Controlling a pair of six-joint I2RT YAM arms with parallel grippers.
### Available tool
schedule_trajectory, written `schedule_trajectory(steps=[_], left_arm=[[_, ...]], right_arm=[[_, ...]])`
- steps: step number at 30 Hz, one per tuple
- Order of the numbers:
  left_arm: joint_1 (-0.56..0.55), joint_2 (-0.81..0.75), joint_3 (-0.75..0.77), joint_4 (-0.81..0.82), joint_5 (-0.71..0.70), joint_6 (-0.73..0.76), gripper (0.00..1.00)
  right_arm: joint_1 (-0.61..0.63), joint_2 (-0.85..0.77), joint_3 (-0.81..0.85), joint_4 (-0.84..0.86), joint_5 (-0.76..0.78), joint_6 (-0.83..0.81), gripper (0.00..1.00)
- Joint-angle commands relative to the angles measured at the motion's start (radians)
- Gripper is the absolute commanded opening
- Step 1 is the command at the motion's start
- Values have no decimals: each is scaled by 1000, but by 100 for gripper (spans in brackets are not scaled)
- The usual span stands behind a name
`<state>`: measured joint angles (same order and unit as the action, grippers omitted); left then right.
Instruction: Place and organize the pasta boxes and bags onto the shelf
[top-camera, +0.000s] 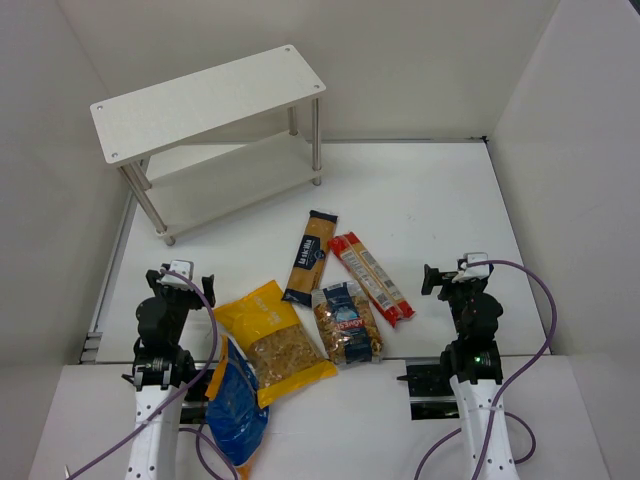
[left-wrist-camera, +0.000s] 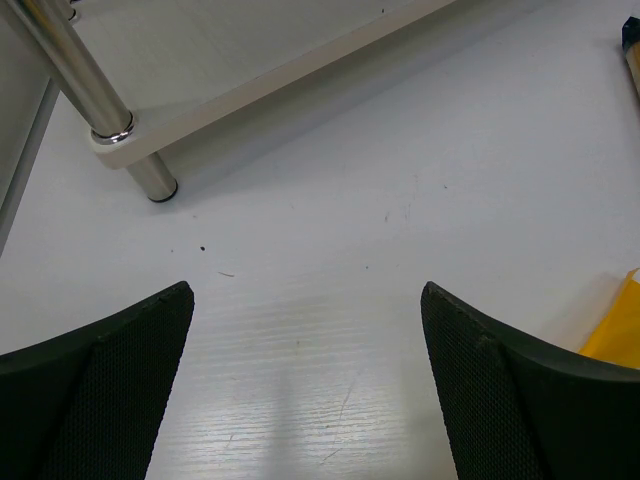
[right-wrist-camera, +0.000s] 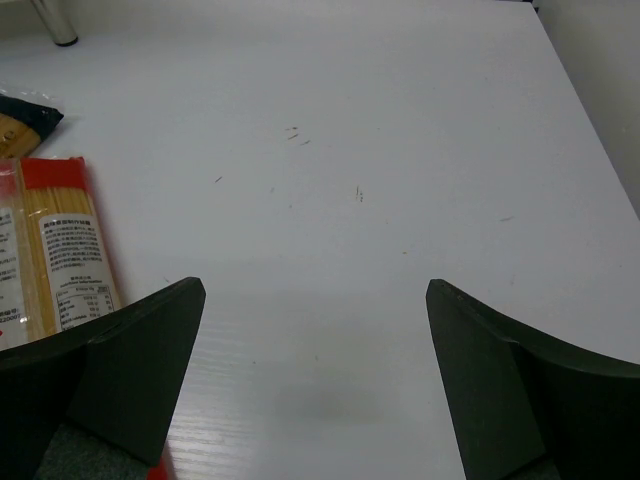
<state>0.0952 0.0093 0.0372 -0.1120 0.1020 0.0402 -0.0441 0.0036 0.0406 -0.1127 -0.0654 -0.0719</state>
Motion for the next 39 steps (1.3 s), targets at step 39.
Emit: schedule_trajectory(steps=[39], left_arm=[[8, 701, 1159, -512, -280, 168, 100]], right_arm=[[-5, 544, 1011, -429, -5, -170, 100]])
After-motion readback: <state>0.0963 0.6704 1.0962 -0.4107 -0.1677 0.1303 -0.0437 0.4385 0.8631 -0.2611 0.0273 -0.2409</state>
